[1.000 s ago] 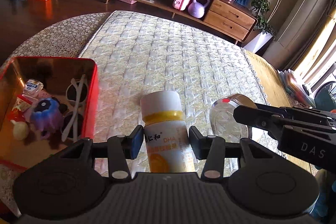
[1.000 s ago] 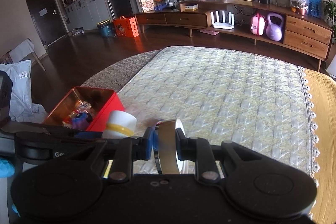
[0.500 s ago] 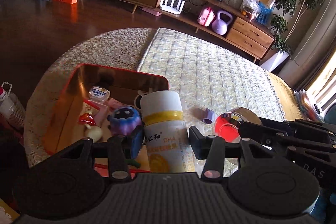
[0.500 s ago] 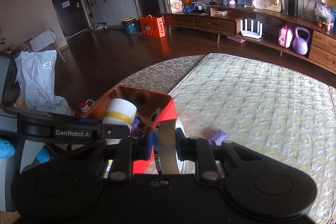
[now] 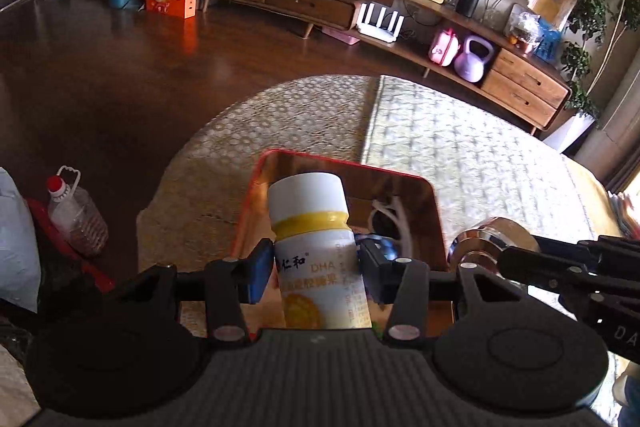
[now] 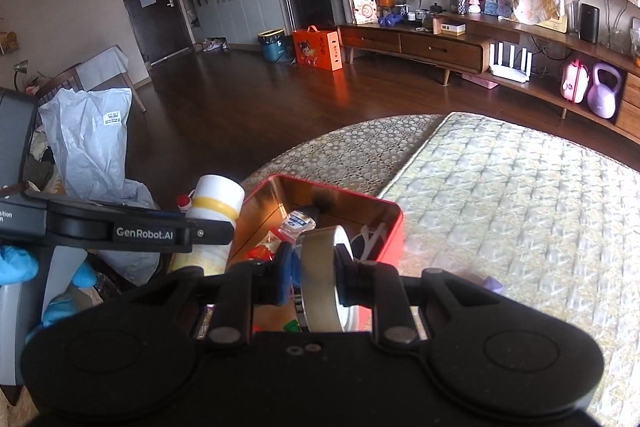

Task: Organize rigid objects
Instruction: 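Carry the white bottle to the red tin with the left gripper while the right carries the gold tin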

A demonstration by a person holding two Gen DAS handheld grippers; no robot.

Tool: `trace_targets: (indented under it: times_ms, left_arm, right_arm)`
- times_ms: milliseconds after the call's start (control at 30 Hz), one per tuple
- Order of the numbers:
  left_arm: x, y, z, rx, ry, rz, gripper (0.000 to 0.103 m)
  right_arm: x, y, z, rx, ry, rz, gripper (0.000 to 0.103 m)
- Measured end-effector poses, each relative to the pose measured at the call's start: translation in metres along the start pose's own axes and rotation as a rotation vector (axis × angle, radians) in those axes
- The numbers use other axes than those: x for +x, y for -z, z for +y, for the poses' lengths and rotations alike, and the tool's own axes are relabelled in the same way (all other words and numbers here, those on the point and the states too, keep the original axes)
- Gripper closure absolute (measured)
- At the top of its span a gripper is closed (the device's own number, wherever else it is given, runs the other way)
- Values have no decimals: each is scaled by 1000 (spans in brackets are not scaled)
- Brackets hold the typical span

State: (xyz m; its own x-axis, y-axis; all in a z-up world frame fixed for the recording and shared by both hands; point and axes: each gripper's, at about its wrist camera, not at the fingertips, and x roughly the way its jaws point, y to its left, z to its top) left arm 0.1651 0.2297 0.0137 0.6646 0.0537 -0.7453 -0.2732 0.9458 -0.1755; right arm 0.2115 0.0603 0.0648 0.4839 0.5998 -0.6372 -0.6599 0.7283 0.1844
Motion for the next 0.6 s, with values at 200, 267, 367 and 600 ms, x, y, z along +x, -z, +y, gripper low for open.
trace_targets:
  times_ms: [200,267,367,600]
  left_arm:
    - [15,-4,12,23,-37,27,56]
    - [20,-5,16,25,-40,32,56]
    - [27,-7,17,38,-46,35,56]
    - [47,-10,21,48,-54,60,58]
  right_arm:
    - [25,-10,2,-19,18,8,82]
    - [35,-14,0,-23,25,11,82]
    - [49,-21,-2,-32,31,20,82]
    - [79,-29,-1,-53,23,34,82]
